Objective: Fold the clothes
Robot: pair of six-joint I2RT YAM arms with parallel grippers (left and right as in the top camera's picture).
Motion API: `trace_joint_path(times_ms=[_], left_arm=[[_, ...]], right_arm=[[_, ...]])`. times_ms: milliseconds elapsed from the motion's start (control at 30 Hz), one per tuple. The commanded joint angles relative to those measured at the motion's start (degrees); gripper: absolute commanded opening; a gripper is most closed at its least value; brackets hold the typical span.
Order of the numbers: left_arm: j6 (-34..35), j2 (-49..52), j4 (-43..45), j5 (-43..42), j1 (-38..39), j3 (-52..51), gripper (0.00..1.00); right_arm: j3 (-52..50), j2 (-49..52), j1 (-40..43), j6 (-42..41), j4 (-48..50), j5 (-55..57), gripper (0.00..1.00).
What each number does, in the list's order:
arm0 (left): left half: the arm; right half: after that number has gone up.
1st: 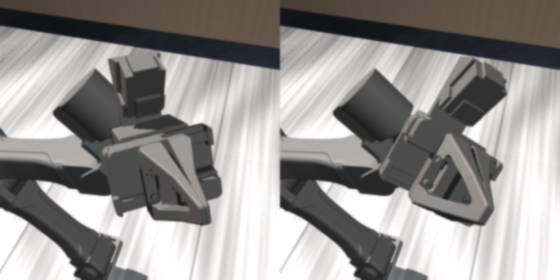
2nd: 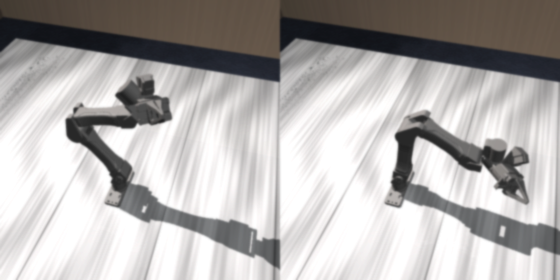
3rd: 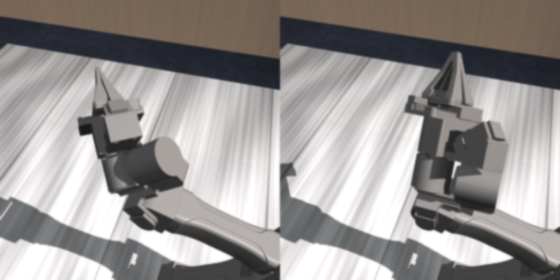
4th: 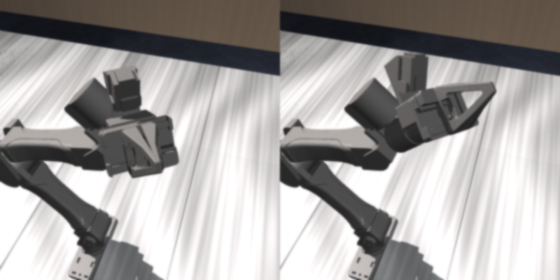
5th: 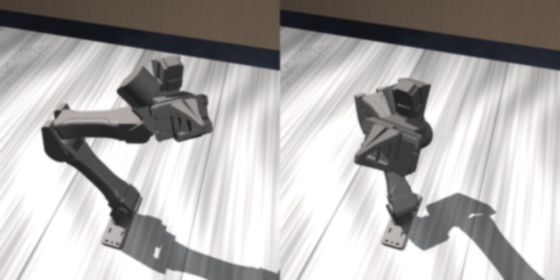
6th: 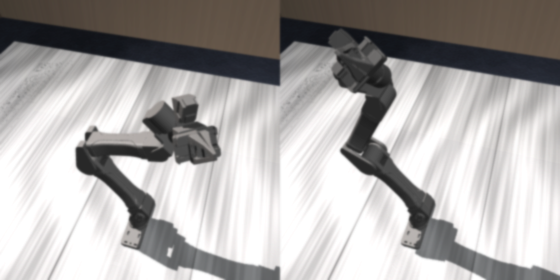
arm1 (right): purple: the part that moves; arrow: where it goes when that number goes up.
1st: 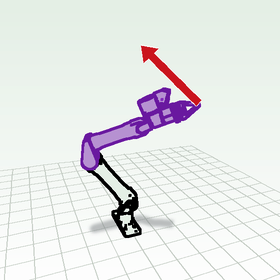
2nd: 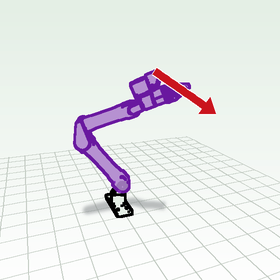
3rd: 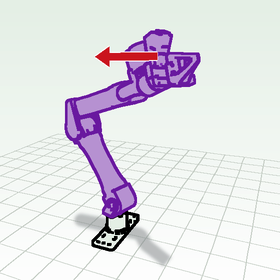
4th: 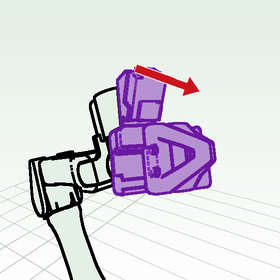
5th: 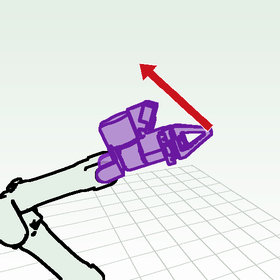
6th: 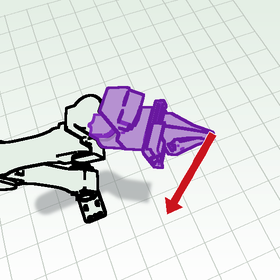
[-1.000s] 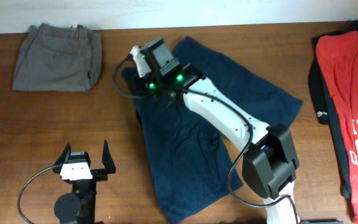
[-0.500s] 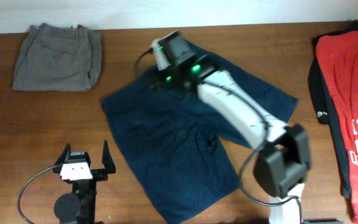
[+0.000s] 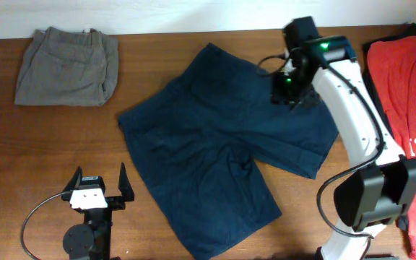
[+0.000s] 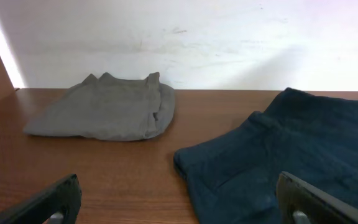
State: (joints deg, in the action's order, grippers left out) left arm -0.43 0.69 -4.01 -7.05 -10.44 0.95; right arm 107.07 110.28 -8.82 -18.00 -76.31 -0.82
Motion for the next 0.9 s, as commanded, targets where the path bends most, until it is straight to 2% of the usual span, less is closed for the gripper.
trace_joint_path(times_ms=[0, 100, 167, 533, 867], left_arm=[[-0.48, -0.33, 0.11, -0.63, -0.22, -0.42, 0.99], [-0.48, -0.33, 0.11, -0.63, -0.22, -0.42, 0.99], [-0.48, -0.33, 0.09, -0.63, -0.22, -0.42, 0.99], [-0.48, -0.33, 0.11, -0.63, -0.22, -0.42, 0.99], [-0.48, -0.33, 0.11, -0.63, -0.22, -0.42, 0.99]], right_arm=[[-4.61, 0.85, 4.35, -4.52, 0.11, 1.14, 0.31], [-8.66, 0.85, 7.72, -6.14, 2.08, 1.46, 0.1], [-11.56, 0.85, 9.73, -6.14, 4.9, 1.51, 0.04], [-27.74, 0.9, 15.02, -6.34, 22.27, 1.57, 0.04], [-29.51, 6.58, 16.5, -6.29, 32.72, 1.75, 0.04]])
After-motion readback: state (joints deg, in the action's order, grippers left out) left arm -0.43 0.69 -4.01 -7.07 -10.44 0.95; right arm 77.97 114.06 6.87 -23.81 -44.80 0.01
